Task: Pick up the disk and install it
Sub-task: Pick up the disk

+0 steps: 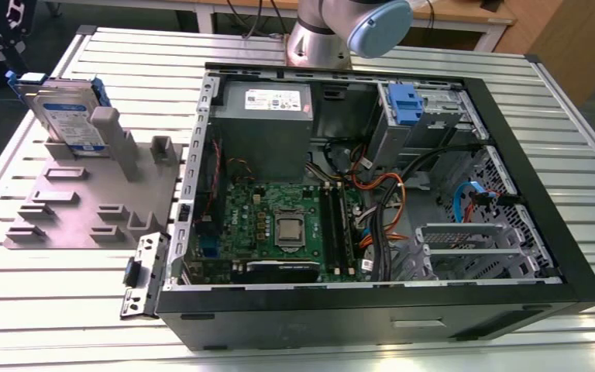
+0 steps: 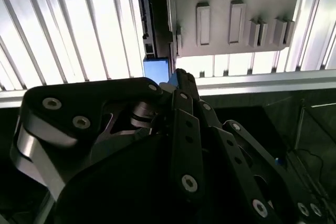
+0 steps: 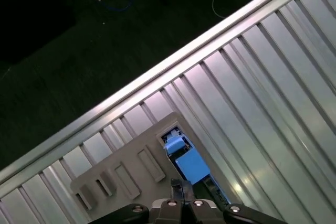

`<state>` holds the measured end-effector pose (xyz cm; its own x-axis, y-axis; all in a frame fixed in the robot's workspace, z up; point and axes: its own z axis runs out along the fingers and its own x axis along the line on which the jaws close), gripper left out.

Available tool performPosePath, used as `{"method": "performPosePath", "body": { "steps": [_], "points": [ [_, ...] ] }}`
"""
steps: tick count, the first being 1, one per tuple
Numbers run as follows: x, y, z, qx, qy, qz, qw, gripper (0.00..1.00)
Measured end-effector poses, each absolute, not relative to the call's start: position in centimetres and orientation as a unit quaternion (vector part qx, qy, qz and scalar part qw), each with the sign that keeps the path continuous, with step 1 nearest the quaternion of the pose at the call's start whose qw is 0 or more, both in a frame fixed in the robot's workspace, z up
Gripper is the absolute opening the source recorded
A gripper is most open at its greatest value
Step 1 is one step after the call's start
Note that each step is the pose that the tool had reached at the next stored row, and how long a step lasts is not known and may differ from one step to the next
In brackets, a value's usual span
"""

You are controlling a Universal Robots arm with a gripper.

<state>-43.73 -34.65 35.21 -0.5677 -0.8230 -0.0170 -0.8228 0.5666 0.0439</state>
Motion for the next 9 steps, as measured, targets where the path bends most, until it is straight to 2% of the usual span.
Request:
{"method": "performPosePath", "body": {
  "steps": [9],
  "points": [
    [-43.73, -34.65, 35.21, 0.495, -0.868, -0.023, 0.004, 0.11]
  ]
}}
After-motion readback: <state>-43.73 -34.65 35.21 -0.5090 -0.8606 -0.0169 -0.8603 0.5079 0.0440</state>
